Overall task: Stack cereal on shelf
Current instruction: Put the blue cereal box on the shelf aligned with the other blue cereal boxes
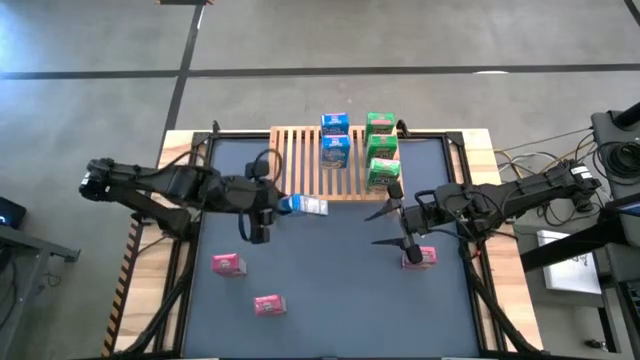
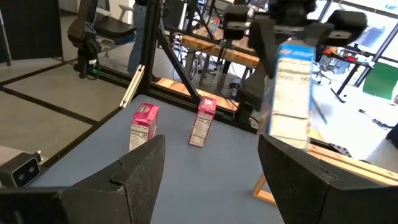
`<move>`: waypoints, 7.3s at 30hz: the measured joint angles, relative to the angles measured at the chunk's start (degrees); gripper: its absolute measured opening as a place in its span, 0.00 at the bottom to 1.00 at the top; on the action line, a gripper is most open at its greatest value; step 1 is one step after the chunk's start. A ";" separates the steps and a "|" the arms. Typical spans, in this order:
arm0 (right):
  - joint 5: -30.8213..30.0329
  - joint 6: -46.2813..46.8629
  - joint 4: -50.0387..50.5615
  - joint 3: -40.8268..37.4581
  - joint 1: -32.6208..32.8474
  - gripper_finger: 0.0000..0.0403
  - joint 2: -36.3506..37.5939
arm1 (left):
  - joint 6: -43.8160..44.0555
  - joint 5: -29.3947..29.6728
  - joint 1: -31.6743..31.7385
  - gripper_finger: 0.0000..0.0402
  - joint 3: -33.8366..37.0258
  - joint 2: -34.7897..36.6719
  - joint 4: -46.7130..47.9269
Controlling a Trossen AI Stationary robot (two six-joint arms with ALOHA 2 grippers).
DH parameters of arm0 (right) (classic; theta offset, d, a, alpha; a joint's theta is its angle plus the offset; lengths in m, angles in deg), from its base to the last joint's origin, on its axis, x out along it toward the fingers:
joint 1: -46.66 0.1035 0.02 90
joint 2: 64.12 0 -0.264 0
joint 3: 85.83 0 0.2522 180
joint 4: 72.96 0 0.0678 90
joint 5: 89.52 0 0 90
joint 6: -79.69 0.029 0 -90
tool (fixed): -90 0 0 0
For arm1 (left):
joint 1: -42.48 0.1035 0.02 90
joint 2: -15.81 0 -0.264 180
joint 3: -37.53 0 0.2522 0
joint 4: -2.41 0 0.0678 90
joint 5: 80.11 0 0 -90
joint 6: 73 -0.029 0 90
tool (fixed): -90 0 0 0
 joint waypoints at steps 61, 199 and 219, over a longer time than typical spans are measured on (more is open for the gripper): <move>-17.39 0.59 -5.72 14.32 0.04 0.61 -23.81 | -2.13 -10.42 1.47 0.29 0.13 -7.83 -8.28; -13.59 3.53 -7.29 8.87 0.02 0.36 -14.19 | -3.57 -4.04 -2.38 0.81 36.35 8.07 -62.27; -12.26 3.53 -7.36 8.87 0.02 0.36 -14.23 | -2.98 -4.04 -2.37 0.81 36.28 7.80 -62.39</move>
